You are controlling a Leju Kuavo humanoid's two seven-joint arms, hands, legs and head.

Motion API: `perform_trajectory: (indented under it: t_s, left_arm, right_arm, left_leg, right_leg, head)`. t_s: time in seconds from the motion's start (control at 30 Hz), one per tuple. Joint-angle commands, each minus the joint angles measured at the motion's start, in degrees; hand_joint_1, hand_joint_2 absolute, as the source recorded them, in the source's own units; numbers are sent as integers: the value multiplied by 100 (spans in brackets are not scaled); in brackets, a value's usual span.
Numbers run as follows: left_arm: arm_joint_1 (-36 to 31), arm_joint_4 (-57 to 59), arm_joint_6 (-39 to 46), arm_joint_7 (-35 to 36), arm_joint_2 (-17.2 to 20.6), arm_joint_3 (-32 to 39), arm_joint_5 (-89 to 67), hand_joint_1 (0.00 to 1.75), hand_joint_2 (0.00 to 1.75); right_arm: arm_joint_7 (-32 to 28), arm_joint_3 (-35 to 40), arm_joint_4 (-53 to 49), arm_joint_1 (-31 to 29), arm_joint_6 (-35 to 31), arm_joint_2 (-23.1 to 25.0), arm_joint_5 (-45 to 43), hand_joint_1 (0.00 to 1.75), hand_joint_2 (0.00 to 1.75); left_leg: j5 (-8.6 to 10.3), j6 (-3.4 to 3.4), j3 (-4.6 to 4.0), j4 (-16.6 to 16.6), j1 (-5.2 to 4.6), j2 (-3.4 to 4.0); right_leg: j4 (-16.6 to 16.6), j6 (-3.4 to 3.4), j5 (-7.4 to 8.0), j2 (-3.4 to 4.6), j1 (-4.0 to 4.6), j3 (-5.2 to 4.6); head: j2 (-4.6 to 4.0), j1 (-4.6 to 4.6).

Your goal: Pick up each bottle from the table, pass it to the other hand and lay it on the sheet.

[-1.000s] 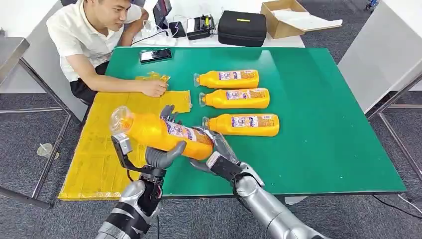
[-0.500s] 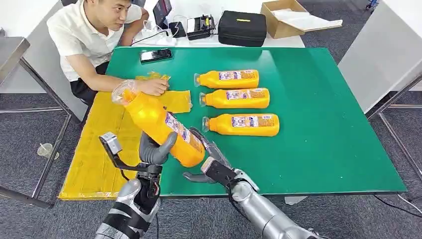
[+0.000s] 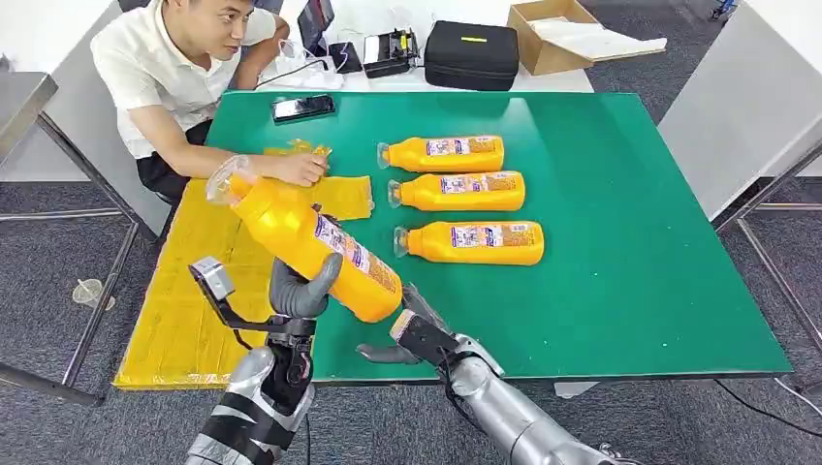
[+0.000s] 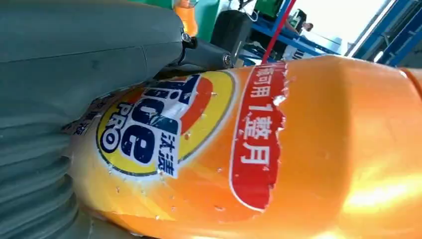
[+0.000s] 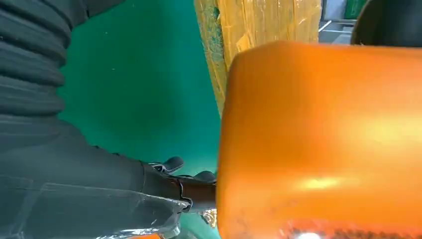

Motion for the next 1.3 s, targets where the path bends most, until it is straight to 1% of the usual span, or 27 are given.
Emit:
perform_trajectory:
  t_s: [0.03,0.13,0.17,0.23,0.27,0.3,0.33,0.4,0.57,0.63,0.67,0.7,0.73,0.77,0.8,0.83,0.87,0.93,0.97,1.03,1.07,1.1,1.13,1.2,1.23,1.27,1.3]
  left_arm:
    - [87,-460,330,-119,296,237,-180,175,175]
    - [234,-725,710,-59,548,438,-551,175,175]
    - [285,-830,898,-91,651,532,-767,175,175]
    - [357,-1025,875,-1,768,702,-806,175,175]
    - [218,-958,3035,229,1485,140,-2966,175,175]
    - [212,-921,3717,467,1790,341,-5106,175,175]
    - [179,-831,3647,505,1909,488,-5563,175,175]
    - [64,-665,3571,524,1992,659,-6221,175,175]
    - [64,-665,3571,524,1992,659,-6221,175,175]
    - [-60,-562,3528,567,2040,677,-6596,175,175]
    - [-128,-529,3504,598,2068,655,-6762,175,175]
    - [-211,-490,3468,635,2090,630,-6874,175,175]
    - [-536,-276,3365,820,2243,431,-7302,175,175]
    - [-1077,306,3414,1062,2493,214,-7968,175,175]
    - [-1485,906,3499,1278,2726,114,-8485,175,175]
    - [-1485,906,3499,1278,2726,114,-8485,175,175]
    - [-1633,1204,3558,1416,2796,46,-8777,175,175]
    - [-1841,1734,3668,1482,2789,-32,-9094,175,175]
    - [-1908,1902,3653,1457,2778,-99,-9195,175,175]
    - [-1908,1902,3653,1457,2778,-99,-9195,175,175]
    - [-1908,1902,3653,1457,2778,-99,-9195,175,175]
    - [-1908,1902,3653,1457,2778,-99,-9195,175,175]
    - [-1908,1902,3653,1457,2778,-99,-9195,175,175]
    - [-1908,1902,3653,1457,2778,-99,-9195,175,175]
    - [-1908,1902,3653,1457,2778,-99,-9195,175,175]
    - [-1908,1902,3653,1457,2778,-99,-9195,175,175]
    - [-1908,1902,3653,1457,2778,-99,-9195,175,175]
  right_arm:
    - [6,-981,479,299,-675,132,-274,0,0]
    - [6,-1601,-118,723,-1399,18,-374,0,0]
    - [6,-1981,-270,856,-1552,-9,-519,0,0]
    - [6,-2482,-508,992,-1620,-73,-603,0,0]
    - [6,-3043,-1254,1377,-2543,-258,-388,0,0]
    - [6,-3467,-1728,1616,-2675,-410,-122,0,0]
    - [6,-3777,-1978,1710,-2726,-391,27,0,0]
    - [6,-4052,-2305,1805,-3092,-326,282,0,0]
    - [6,-4052,-2305,1805,-3092,-326,282,0,0]
    - [6,-4148,-2464,1846,-3334,-286,284,0,0]
    - [6,-4139,-2594,1881,-3546,-287,266,0,0]
    - [6,-4078,-2723,1919,-3796,-316,277,0,175]
    - [6,-3917,-3003,1994,-4390,-422,204,0,175]
    - [6,-4286,-3516,2163,-4509,-251,312,0,175]
    - [6,-4258,-3541,2237,-4509,-295,216,0,175]
    - [6,-4258,-3541,2237,-4509,-295,216,0,175]
    - [6,-4207,-3560,2250,-4509,-306,213,0,175]
    - [6,-4060,-3580,2259,-4509,-325,309,0,175]
    - [6,-3972,-3568,2248,-4509,-352,290,0,175]
    - [6,-3972,-3568,2248,-4509,-352,290,0,175]
    - [6,-3972,-3568,2248,-4509,-352,290,0,175]
    - [6,-3972,-3568,2248,-4509,-352,290,0,175]
    - [6,-3972,-3568,2248,-4509,-352,290,0,175]
    - [6,-3972,-3568,2248,-4509,-352,290,0,175]
    - [6,-3972,-3568,2248,-4509,-352,290,0,175]
    - [6,-3972,-3568,2248,-4509,-352,290,0,175]
    - [6,-3972,-3568,2248,-4509,-352,290,0,175]
  left_leg:
    - [-6,-1,21,-5,3,4]
    - [-9,-2,25,-6,2,10]
    - [-14,-2,36,-7,4,13]
    - [-6,-2,17,-6,0,7]
    - [-13,-3,28,-3,2,11]
    - [-6,-4,17,-8,-2,8]
    - [-14,-5,35,-8,3,2]
    - [-9,-4,23,-7,-3,1]
    - [-9,-4,23,-7,-3,1]
    - [-14,-5,31,-5,-1,4]
    - [-6,-4,15,-7,-2,-1]
    - [-9,-5,21,-5,-1,1]
    - [-14,-6,29,-2,2,4]
    - [-20,-6,37,1,4,10]
    - [-8,-3,4,3,1,0]
    - [-26,-4,27,18,8,7]
    - [-11,-3,9,15,6,-17]
    - [-1,-4,11,-1,4,0]
    - [-10,-5,27,5,9,4]
    - [-2,-4,16,-1,6,8]
    - [-21,-5,44,9,15,17]
    - [-6,-4,20,0,8,15]
    - [-13,-4,29,4,11,18]
    - [-4,-3,15,0,7,15]
    - [-26,-3,47,12,16,24]
    - [-7,-4,17,2,8,16]
    - [-14,-4,30,6,10,18]
  right_leg:
    - [-6,-16,-6,-3,6,22]
    - [-7,-16,-7,3,6,25]
    - [-9,-23,-11,4,9,36]
    - [-4,-14,-6,1,3,16]
    - [-3,-22,-11,3,7,27]
    - [-2,-17,-6,2,1,13]
    - [-4,-28,-15,-8,8,36]
    - [0,-21,-12,-7,1,21]
    - [0,-21,-12,-7,1,21]
    - [1,-27,-16,-7,4,29]
    - [1,-19,-9,-8,1,13]
    - [2,-23,-12,-8,3,19]
    - [3,-28,-16,-7,6,28]
    - [5,-33,-20,-3,10,36]
    - [7,-18,-10,-9,5,0]
    - [16,-35,-25,-7,15,26]
    - [16,-28,-20,-29,10,14]
    - [2,-17,-4,-11,6,3]
    - [6,-29,-12,-11,13,20]
    - [1,-15,-4,-5,7,7]
    - [4,-36,-19,-3,20,37]
    - [1,-18,-6,-1,9,13]
    - [2,-24,-12,-1,13,23]
    - [0,-14,-5,-2,7,8]
    - [4,-34,-23,-1,20,44]
    - [2,-18,-7,-2,9,11]
    - [3,-26,-14,-2,13,24]
  head:
    - [0,0]
    - [0,0]
    - [0,0]
    - [0,2]
    - [0,0]
    - [0,0]
    - [0,0]
    - [0,4]
    - [0,4]
    - [0,4]
    - [0,4]
    - [0,2]
    - [0,2]
    - [0,2]
    - [0,-2]
    - [0,-2]
    - [0,4]
    - [0,2]
    - [0,2]
    - [0,2]
    - [0,2]
    - [0,2]
    - [0,2]
    - [0,2]
    - [0,2]
    - [0,2]
    - [0,2]
